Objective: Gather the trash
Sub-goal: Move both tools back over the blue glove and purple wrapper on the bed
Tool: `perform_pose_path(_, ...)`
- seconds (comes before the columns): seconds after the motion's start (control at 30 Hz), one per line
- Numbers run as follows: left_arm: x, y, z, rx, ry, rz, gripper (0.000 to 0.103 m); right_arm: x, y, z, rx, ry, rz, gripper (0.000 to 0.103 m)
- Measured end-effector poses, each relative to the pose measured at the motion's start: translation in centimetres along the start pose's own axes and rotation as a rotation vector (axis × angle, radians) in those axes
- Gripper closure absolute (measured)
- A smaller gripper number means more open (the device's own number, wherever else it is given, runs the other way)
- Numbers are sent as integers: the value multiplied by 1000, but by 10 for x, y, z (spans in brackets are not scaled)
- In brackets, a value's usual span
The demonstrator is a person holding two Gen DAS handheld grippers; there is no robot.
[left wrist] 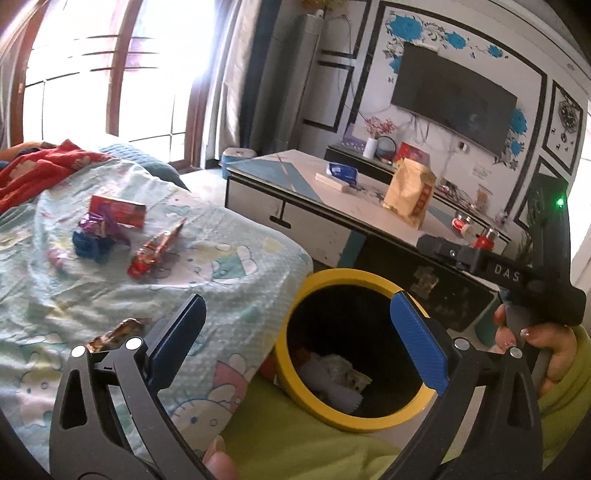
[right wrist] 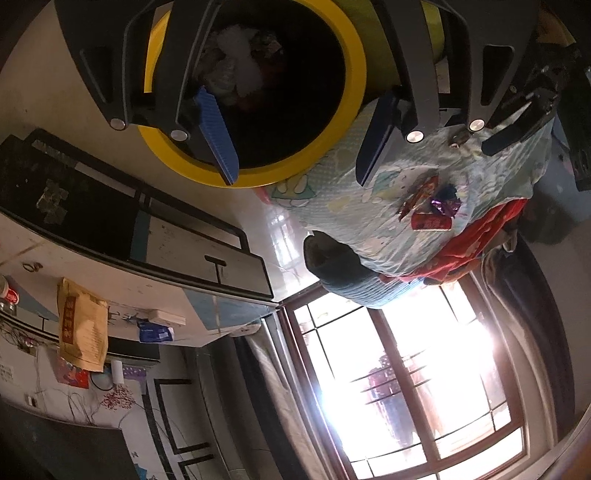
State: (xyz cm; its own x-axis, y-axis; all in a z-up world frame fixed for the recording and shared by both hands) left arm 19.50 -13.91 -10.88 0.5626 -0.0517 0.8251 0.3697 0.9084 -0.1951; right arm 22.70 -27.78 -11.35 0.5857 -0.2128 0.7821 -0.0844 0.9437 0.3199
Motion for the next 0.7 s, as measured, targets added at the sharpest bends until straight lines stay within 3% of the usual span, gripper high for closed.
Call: perform_pose_path(0.7, 24, 66, 43, 112, -128, 102, 11, -5, 64, 1, 67, 17, 127, 34)
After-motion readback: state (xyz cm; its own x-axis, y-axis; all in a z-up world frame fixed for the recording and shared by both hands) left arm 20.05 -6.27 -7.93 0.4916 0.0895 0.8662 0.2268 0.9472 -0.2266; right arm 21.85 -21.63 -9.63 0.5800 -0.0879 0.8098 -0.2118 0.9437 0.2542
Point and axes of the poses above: each gripper's, at about its wrist camera, not at the fingertips, and z roughly against the way its jaws point, y to its left, x to its top, the point moved 10 cm from there along -z, roughly the way its jaws point, and after that the axes turned 2 degrees about x, right-handed, at the moved point
